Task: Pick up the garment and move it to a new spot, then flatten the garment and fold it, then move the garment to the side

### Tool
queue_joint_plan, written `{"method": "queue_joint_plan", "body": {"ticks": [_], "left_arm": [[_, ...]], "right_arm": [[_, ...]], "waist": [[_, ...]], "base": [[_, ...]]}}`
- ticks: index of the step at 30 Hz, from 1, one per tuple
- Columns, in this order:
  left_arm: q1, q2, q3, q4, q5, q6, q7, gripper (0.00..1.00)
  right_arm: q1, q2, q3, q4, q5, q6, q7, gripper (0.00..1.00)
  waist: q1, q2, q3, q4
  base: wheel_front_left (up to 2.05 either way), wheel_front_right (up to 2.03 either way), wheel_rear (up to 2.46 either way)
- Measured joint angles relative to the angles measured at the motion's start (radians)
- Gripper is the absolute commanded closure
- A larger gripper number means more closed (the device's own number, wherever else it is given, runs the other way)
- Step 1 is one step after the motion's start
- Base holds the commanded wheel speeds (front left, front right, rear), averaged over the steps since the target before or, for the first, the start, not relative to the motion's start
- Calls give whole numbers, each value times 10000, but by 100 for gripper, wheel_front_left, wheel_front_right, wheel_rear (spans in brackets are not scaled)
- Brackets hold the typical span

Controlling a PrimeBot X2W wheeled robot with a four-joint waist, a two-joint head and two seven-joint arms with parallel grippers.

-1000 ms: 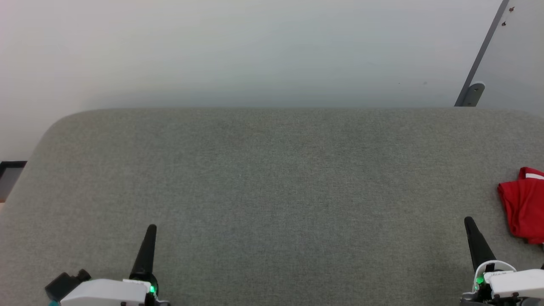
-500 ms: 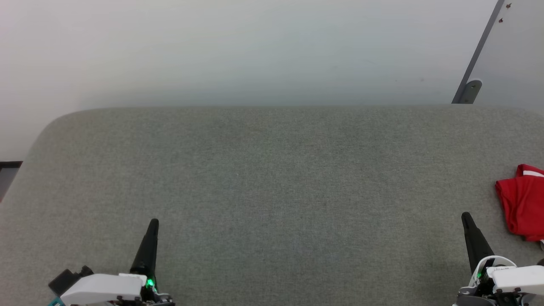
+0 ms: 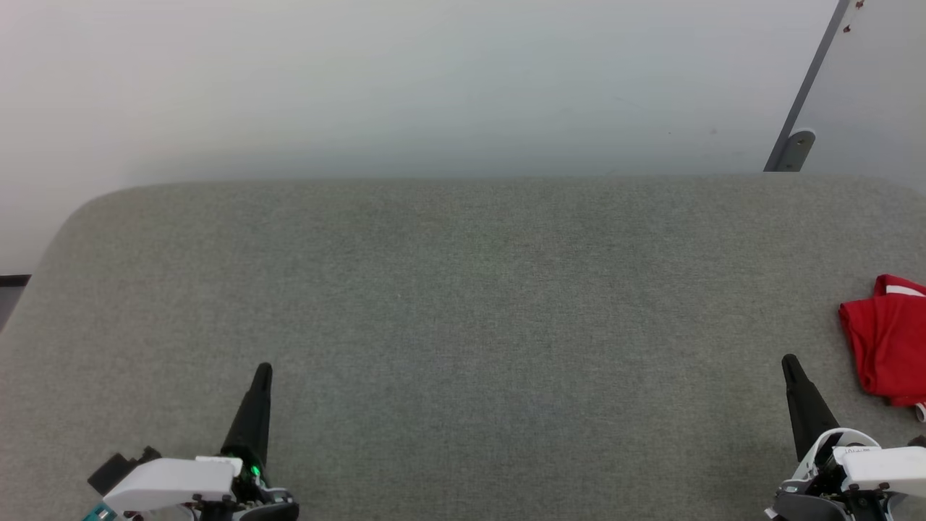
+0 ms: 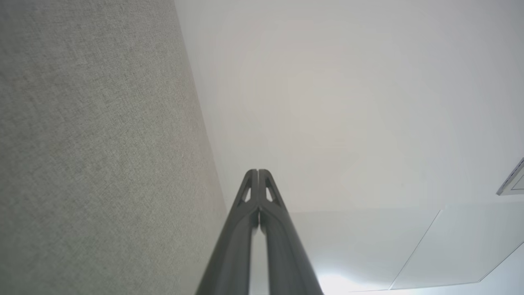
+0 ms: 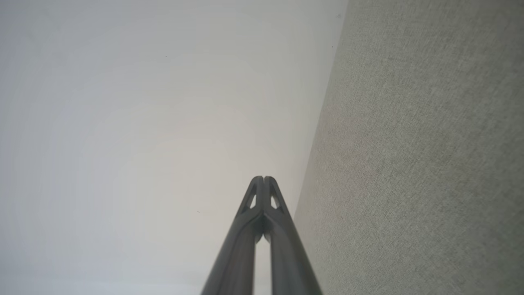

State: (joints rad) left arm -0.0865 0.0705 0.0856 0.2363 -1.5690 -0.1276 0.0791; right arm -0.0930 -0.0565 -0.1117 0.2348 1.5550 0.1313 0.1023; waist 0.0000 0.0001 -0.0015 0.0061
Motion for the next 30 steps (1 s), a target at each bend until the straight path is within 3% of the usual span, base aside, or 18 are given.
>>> {"method": "queue_joint_plan", "body": {"ticks": [10, 30], "left_arm": [[-173, -40, 56, 88, -602, 0, 174, 100], [-173, -79, 107, 92, -593, 0, 221, 100]], "right_arm": [[-121, 46, -29, 115, 550, 0, 123, 100], [-157, 48, -33, 115, 554, 0, 123, 100]], "waist": [[0, 0, 47, -61], [0, 0, 46, -61]], "base": [[0, 0, 0], [0, 0, 0]]}}
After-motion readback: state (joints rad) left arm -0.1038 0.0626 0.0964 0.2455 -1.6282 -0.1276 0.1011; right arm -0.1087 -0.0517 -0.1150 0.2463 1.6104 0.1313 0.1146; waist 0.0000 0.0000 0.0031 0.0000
